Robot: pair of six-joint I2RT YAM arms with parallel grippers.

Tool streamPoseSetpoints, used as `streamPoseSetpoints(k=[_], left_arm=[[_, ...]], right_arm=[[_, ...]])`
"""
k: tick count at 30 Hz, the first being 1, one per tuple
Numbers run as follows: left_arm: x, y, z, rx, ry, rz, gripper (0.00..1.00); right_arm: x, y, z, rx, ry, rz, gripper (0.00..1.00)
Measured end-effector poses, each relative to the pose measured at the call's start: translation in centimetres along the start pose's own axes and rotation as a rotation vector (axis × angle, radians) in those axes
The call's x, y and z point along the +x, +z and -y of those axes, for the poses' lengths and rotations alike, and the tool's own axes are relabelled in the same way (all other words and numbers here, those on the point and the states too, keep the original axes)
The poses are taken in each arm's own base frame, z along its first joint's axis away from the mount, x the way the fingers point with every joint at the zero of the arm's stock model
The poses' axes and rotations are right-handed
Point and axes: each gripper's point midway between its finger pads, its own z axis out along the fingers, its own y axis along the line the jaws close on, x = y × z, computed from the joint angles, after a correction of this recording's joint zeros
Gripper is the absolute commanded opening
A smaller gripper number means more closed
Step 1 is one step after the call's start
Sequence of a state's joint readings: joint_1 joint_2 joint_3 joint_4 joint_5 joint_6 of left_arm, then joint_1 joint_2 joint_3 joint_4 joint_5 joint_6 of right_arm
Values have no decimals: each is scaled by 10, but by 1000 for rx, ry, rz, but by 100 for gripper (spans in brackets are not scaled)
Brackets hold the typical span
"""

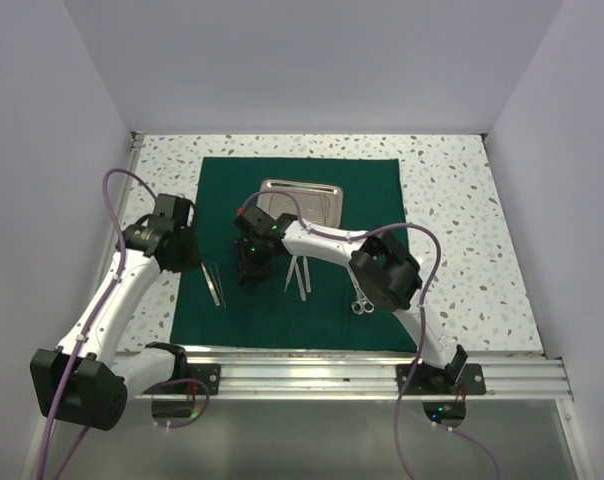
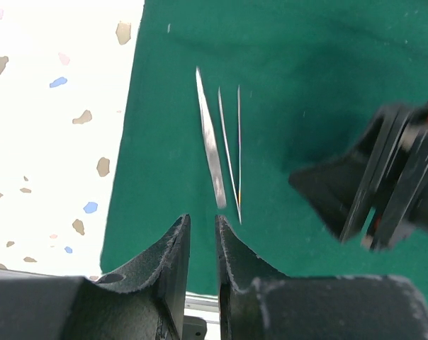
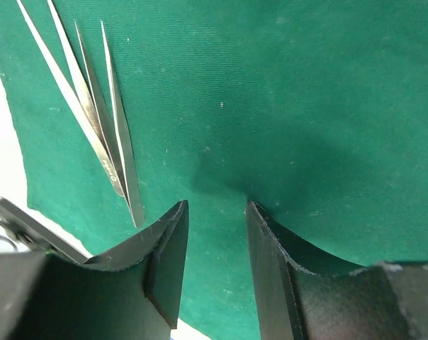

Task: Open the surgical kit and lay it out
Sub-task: Adjust the surgical kit at the center of the board, then pick up the medical item from the container.

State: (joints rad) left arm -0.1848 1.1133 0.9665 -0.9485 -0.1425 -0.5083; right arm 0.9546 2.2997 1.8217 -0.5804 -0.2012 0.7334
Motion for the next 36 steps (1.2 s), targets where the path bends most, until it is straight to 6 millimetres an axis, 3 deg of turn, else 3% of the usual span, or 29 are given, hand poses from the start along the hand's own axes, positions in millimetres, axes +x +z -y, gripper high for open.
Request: streamPoseSetpoints(k=[8,16,19,23,25,27,30,33,36], left_arm=[[-1,1,0,0,4,1,24],[2,10,1,-15,12,-30,23],[3,12,0,-21,21,-43,23],[-3,13,2,-21,30,-43,23],[-8,12,5,-17,32,-37,23],[-12,12,7,-14,36,-30,23],[-17,12,9,-10,38,-21,23],[-20,13,11,-9,43,-19,23],[-23,16,12,-8,44,-19,23]], right_arm=[[37,-7,2,-1,-65,-34,44],[33,-14,0,42,-112,-47,57],[12,-22,-9,70,-142,-23,60],[-47,-57,-32,22,-124,103,60],[-84,-80,-29,-7,-87,184,60],[-115,-98,-8,1,-35,239,60],[-156,-119,53,75,71,298,59],[-181,-135,119,176,165,323,58],[-195,-144,164,271,197,335,58]])
